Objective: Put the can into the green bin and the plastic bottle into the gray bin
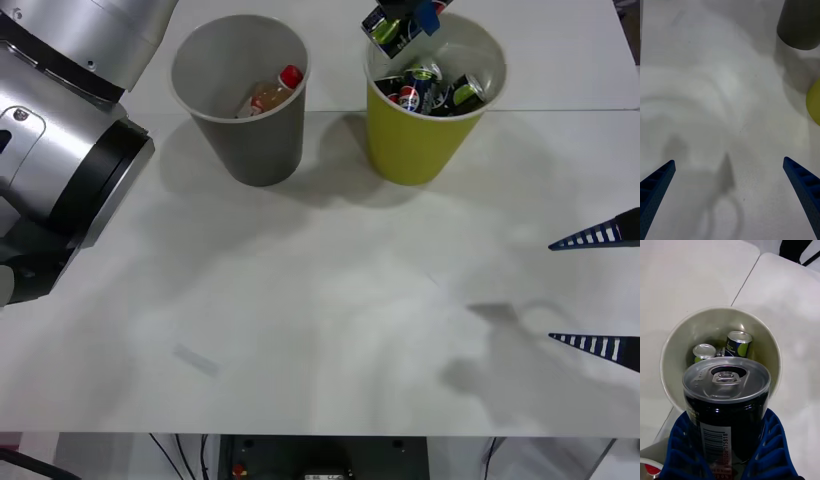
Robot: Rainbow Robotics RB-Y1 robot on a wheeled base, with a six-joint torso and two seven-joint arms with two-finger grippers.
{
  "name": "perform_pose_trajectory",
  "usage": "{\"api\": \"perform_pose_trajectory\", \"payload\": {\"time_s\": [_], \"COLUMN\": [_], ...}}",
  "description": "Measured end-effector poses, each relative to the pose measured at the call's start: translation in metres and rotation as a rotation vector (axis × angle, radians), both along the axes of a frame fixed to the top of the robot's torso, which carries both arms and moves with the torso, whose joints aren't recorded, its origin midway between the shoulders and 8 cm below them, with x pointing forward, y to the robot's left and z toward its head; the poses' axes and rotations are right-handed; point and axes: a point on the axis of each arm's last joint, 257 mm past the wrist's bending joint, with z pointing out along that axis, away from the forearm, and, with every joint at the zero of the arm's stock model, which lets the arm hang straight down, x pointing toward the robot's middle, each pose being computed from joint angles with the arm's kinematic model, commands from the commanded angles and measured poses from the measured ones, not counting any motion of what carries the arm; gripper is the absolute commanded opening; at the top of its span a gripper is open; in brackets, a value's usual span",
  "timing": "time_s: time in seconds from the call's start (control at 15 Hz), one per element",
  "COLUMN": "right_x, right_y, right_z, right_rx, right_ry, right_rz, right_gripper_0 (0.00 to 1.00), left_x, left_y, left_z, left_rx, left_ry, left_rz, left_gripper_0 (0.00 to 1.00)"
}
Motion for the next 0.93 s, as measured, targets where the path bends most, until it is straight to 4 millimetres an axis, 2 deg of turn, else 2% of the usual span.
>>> {"api": "perform_pose_trajectory", "payload": {"time_s": [0.27,0.47,0.53,0.67,0.73,0.8,0.87,0.93], "right_x": [0.000,0.000,0.000,0.000,0.000,0.000,0.000,0.000], "right_y": [0.000,0.000,0.000,0.000,0.000,0.000,0.000,0.000], "right_z": [0.000,0.000,0.000,0.000,0.000,0.000,0.000,0.000], "right_rx": [0.000,0.000,0.000,0.000,0.000,0.000,0.000,0.000], "right_ry": [0.000,0.000,0.000,0.000,0.000,0.000,0.000,0.000], "right_rz": [0.000,0.000,0.000,0.000,0.000,0.000,0.000,0.000], "right_gripper_0": [1.00,1.00,1.00,1.00,1.00,1.00,1.00,1.00], "left_x": [0.023,0.032,0.035,0.039,0.039,0.039,0.039,0.039], "left_y": [-0.023,-0.042,-0.044,-0.048,-0.049,-0.050,-0.050,-0.051], "left_z": [-0.002,-0.014,-0.019,-0.027,-0.028,-0.028,-0.028,-0.028], "left_rx": [-0.100,-0.138,-0.136,-0.123,-0.120,-0.124,-0.126,-0.129], "left_ry": [-0.034,-0.043,-0.048,-0.068,-0.073,-0.073,-0.073,-0.071], "left_rz": [0.015,0.010,0.010,0.011,0.013,0.015,0.015,0.014], "left_gripper_0": [0.05,0.05,0.07,0.18,0.44,0.77,1.00,1.00]}}
